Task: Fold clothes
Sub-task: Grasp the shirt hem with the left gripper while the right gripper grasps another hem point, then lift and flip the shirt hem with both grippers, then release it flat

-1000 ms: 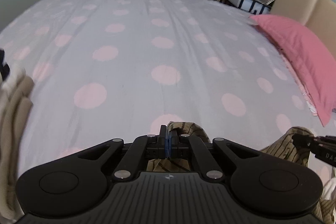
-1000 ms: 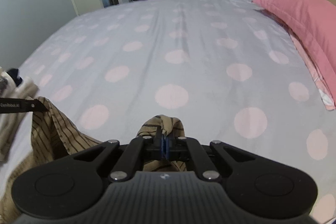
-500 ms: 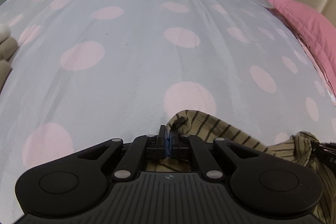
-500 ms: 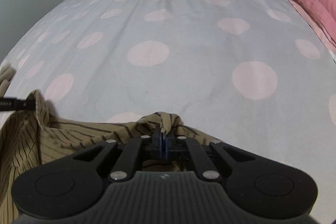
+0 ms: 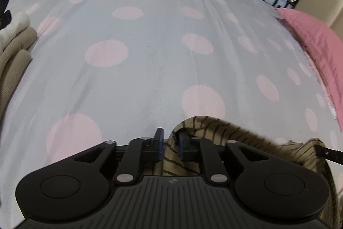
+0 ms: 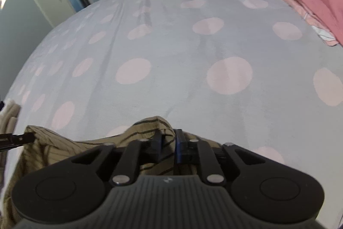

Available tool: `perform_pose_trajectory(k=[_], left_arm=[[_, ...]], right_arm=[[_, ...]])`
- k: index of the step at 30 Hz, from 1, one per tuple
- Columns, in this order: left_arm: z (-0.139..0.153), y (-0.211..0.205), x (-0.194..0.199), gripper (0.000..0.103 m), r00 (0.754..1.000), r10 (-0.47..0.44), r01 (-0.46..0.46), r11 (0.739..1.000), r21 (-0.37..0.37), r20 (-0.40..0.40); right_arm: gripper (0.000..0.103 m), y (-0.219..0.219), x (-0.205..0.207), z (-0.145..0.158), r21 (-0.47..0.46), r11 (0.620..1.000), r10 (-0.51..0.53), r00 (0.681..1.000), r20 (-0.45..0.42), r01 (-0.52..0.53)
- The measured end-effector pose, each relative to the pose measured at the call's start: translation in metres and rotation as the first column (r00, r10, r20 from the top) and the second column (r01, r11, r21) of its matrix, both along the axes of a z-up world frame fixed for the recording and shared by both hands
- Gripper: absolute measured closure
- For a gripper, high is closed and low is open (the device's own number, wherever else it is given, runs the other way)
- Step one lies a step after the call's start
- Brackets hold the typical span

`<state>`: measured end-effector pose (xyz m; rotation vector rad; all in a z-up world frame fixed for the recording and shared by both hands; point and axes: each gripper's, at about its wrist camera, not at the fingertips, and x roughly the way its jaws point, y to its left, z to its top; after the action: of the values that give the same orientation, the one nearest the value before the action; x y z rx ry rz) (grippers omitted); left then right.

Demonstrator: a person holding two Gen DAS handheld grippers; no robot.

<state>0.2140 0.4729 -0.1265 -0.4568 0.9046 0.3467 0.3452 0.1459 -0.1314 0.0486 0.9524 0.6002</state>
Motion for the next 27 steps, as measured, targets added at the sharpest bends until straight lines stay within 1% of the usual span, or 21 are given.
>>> perform_pose_trajectory(k=[4,6,7,8,10,13,14,15,16,17,18,19,20,22,23,24,26,27], left_arm=[[0.009,-0.009,0.000,0.075,0.998,-0.056,0.056,0.995,0.080,-0.010],[0.013,-0.013,-0.003,0.073,0.996,-0.084,0.085,0.988,0.127,-0.017],[0.015,-0.015,-0.004,0.070,0.994,-0.110,0.112,0.982,0.151,-0.020],[0.016,-0.018,-0.006,0.062,0.990,-0.138,0.141,0.974,0.175,-0.030],[0.019,-0.026,-0.010,0.057,0.981,-0.189,0.195,0.953,0.232,-0.048],[0.025,-0.040,-0.017,0.056,0.966,-0.250,0.259,0.910,0.323,-0.068],[0.028,-0.044,-0.020,0.056,0.964,-0.261,0.265,0.900,0.346,-0.059],[0.031,-0.048,-0.024,0.057,0.961,-0.272,0.270,0.890,0.367,-0.049],[0.034,-0.052,-0.030,0.060,0.958,-0.287,0.274,0.884,0.377,-0.024],[0.037,-0.055,-0.034,0.071,0.952,-0.307,0.286,0.883,0.372,-0.001],[0.038,-0.058,-0.037,0.078,0.944,-0.331,0.305,0.884,0.354,0.013],[0.037,-0.062,-0.040,0.086,0.929,-0.369,0.344,0.882,0.323,0.020],[0.033,-0.068,-0.040,0.088,0.917,-0.399,0.378,0.874,0.307,0.009],[0.024,-0.080,-0.038,0.089,0.890,-0.456,0.441,0.854,0.277,-0.013],[0.017,-0.086,-0.036,0.089,0.885,-0.464,0.454,0.844,0.286,-0.034],[0.009,-0.091,-0.032,0.089,0.886,-0.462,0.455,0.844,0.285,-0.048],[-0.007,-0.096,-0.022,0.089,0.888,-0.456,0.457,0.857,0.240,-0.064],[-0.015,-0.098,-0.014,0.089,0.890,-0.451,0.455,0.861,0.229,-0.073]], right_arm=[[0.062,0.000,-0.012,0.011,-0.053,0.995,0.090,0.991,0.098,-0.086],[0.062,-0.001,-0.020,0.015,-0.096,0.986,0.150,0.977,0.148,-0.137],[0.062,-0.002,-0.024,0.016,-0.113,0.979,0.189,0.967,0.169,-0.171],[0.062,-0.003,-0.029,0.017,-0.129,0.970,0.227,0.956,0.186,-0.205],[0.062,-0.005,-0.039,0.018,-0.159,0.951,0.294,0.931,0.215,-0.264],[0.064,-0.006,-0.054,0.017,-0.168,0.930,0.361,0.904,0.231,-0.328],[0.070,-0.006,-0.059,0.016,-0.166,0.924,0.377,0.896,0.233,-0.346],[0.080,-0.005,-0.064,0.014,-0.164,0.916,0.397,0.888,0.233,-0.366],[0.082,-0.003,-0.070,0.012,-0.168,0.907,0.417,0.879,0.230,-0.386],[0.083,0.000,-0.074,0.009,-0.172,0.899,0.433,0.872,0.226,-0.402],[0.083,0.004,-0.078,0.006,-0.175,0.892,0.448,0.866,0.223,-0.417],[0.083,0.007,-0.081,0.002,-0.176,0.887,0.458,0.861,0.219,-0.427],[0.083,0.011,-0.083,-0.001,-0.176,0.884,0.465,0.859,0.214,-0.434],[0.083,0.020,-0.086,-0.010,-0.180,0.881,0.468,0.860,0.206,-0.437],[0.083,0.024,-0.087,-0.014,-0.181,0.882,0.467,0.862,0.199,-0.436],[0.082,0.028,-0.087,-0.019,-0.186,0.882,0.464,0.865,0.192,-0.432],[0.082,0.039,-0.085,-0.030,-0.215,0.883,0.456,0.872,0.176,-0.418],[0.082,0.043,-0.084,-0.032,-0.224,0.884,0.450,0.874,0.180,-0.410]])
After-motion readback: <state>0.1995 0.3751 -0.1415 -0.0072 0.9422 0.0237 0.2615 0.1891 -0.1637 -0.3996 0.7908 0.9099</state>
